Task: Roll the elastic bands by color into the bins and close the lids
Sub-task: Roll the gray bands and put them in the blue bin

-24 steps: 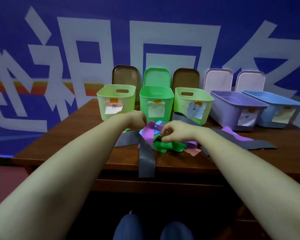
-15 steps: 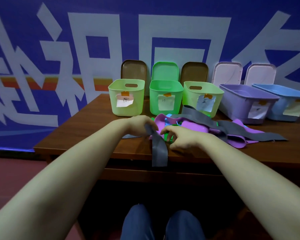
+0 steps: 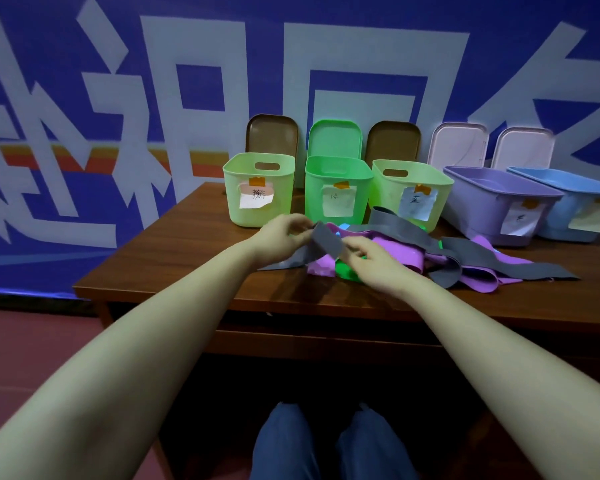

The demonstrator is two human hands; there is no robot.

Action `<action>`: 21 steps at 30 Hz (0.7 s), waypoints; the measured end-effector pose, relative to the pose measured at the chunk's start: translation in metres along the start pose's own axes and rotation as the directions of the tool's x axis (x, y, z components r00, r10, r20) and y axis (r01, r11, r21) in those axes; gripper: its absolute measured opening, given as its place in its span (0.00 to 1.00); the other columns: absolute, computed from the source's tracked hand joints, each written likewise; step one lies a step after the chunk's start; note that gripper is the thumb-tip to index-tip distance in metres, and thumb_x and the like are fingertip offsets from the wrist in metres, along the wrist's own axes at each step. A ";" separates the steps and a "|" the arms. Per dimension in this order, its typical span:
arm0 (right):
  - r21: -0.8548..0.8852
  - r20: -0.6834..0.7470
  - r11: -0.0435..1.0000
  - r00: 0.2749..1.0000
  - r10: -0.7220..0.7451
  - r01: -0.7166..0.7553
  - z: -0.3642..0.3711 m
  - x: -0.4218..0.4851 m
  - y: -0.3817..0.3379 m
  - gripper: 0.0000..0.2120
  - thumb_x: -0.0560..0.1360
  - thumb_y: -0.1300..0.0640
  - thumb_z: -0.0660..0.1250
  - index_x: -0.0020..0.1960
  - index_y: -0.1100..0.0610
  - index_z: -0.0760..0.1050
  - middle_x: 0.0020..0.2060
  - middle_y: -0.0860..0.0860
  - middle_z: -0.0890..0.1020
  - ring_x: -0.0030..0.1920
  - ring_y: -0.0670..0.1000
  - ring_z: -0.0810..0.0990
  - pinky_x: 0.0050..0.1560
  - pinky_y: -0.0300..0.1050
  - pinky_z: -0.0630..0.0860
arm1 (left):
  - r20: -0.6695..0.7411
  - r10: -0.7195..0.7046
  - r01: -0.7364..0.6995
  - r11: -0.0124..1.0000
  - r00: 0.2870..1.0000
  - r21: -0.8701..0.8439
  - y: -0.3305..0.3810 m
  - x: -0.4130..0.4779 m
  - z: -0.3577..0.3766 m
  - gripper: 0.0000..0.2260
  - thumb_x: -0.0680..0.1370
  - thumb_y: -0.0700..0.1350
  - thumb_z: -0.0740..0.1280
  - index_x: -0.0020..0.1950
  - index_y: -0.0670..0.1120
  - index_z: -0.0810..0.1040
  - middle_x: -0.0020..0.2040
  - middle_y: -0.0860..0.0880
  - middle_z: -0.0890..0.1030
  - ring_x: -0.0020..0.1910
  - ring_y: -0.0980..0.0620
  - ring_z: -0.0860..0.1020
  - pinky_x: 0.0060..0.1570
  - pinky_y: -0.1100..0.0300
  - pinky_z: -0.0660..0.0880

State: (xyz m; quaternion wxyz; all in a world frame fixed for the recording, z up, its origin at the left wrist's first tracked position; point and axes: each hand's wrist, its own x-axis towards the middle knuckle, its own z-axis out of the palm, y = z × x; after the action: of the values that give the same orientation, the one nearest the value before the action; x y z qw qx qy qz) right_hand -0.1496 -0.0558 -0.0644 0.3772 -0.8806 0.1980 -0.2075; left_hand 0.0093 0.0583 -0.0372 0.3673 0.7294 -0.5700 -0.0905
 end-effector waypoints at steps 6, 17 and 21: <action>0.354 -0.303 0.933 0.951 0.057 0.057 -0.018 0.027 -0.032 0.07 0.80 0.60 0.60 0.57 0.55 0.74 0.48 0.49 0.79 0.51 0.48 0.75 0.49 0.40 0.71 | -0.162 -0.026 -0.019 0.963 0.986 -0.268 0.031 0.023 -0.012 0.11 0.79 0.44 0.66 0.58 0.40 0.78 0.49 0.48 0.79 0.46 0.55 0.75 0.32 0.77 0.69; 0.552 -0.307 0.812 0.951 -0.015 0.191 -0.068 0.038 -0.073 0.08 0.81 0.59 0.58 0.49 0.57 0.75 0.33 0.49 0.82 0.30 0.44 0.81 0.28 0.37 0.75 | -0.256 0.053 -0.202 0.774 0.965 -0.601 0.095 0.055 -0.033 0.06 0.76 0.43 0.70 0.50 0.43 0.80 0.45 0.47 0.80 0.47 0.54 0.78 0.50 0.60 0.74; 0.576 -0.147 0.802 0.985 -0.089 0.158 -0.080 0.031 -0.074 0.10 0.81 0.58 0.59 0.45 0.58 0.76 0.27 0.48 0.81 0.25 0.44 0.79 0.26 0.35 0.73 | -0.165 0.017 -0.143 0.598 0.986 -0.789 0.105 0.062 -0.029 0.06 0.80 0.42 0.64 0.50 0.42 0.79 0.46 0.45 0.82 0.44 0.51 0.80 0.49 0.58 0.77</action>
State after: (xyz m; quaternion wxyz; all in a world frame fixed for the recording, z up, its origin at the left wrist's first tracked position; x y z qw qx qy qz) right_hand -0.1505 -0.0710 0.0480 0.6037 -0.7196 0.0876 -0.3318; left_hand -0.0340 0.0068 0.0683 0.6969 0.4668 -0.4744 -0.2672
